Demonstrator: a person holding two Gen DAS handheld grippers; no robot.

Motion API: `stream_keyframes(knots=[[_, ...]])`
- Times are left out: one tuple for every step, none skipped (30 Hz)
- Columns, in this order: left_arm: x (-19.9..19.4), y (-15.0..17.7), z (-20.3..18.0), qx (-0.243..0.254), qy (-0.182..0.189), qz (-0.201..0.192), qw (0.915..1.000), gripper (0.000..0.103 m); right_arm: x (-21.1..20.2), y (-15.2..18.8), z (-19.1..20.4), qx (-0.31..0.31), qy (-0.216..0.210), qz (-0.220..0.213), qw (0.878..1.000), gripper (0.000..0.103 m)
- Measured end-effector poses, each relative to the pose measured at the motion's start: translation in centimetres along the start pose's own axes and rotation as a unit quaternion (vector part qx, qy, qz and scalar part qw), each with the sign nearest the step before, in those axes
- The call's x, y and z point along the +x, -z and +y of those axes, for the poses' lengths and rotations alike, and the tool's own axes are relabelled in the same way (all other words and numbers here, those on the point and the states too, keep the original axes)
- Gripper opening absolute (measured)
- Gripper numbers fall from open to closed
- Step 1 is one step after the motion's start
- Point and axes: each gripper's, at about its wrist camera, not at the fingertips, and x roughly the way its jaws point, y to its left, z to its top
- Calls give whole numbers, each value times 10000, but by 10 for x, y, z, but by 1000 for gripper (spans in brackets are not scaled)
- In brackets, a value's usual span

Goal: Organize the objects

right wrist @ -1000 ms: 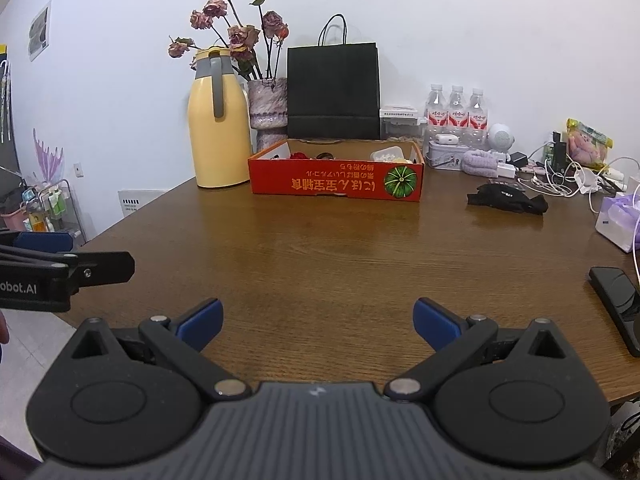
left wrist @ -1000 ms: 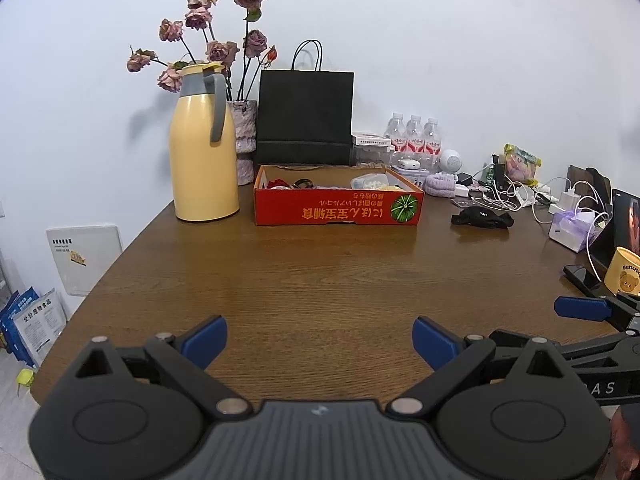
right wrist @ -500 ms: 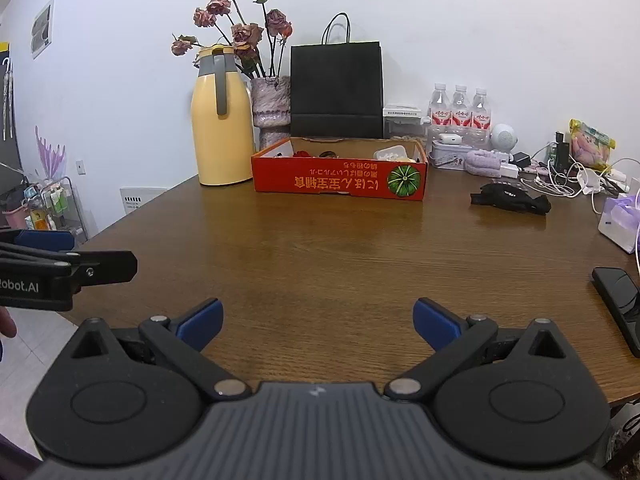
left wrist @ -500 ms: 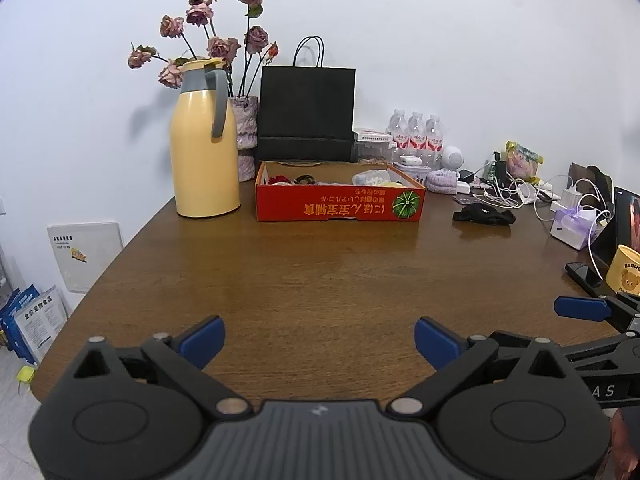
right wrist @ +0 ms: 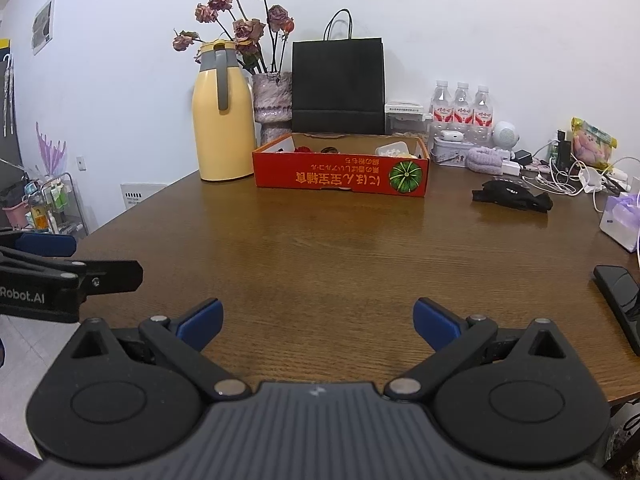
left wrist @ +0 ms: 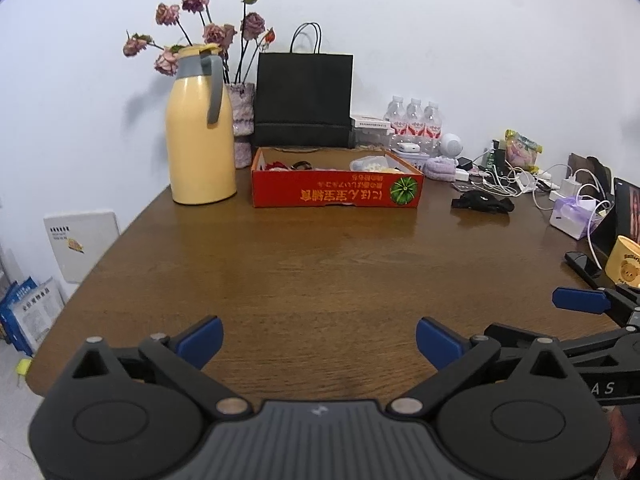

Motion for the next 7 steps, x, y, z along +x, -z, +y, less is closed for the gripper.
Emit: stream_keyframes(knots=[[1, 0, 0, -20, 21, 28, 10000, 103, 0, 0, 1, -29, -15, 7, 10000, 103], [1, 0, 0, -16, 24, 40, 10000, 103, -1, 0, 1, -74, -40, 10, 10000, 103], [1, 0, -1, -9, 17, 39, 10000, 103, 0, -1, 2, -104, -50, 14, 9999, 103], [0, 0, -2, -6, 24, 26, 10000, 103, 0, -1, 2, -120, -48, 19, 9999, 103], [0, 0, -3, -8, 42, 9, 10000, 103, 0, -1, 2, -126, -46, 21, 9999, 103], [-1, 0, -3, -4, 66, -8, 10000, 103, 1, -1, 2, -123, -48, 25, 9999, 103], [-2, 1, -3, 9, 80, -24, 10000, 103, 1, 0, 1, -114, -49, 29, 9999, 103]])
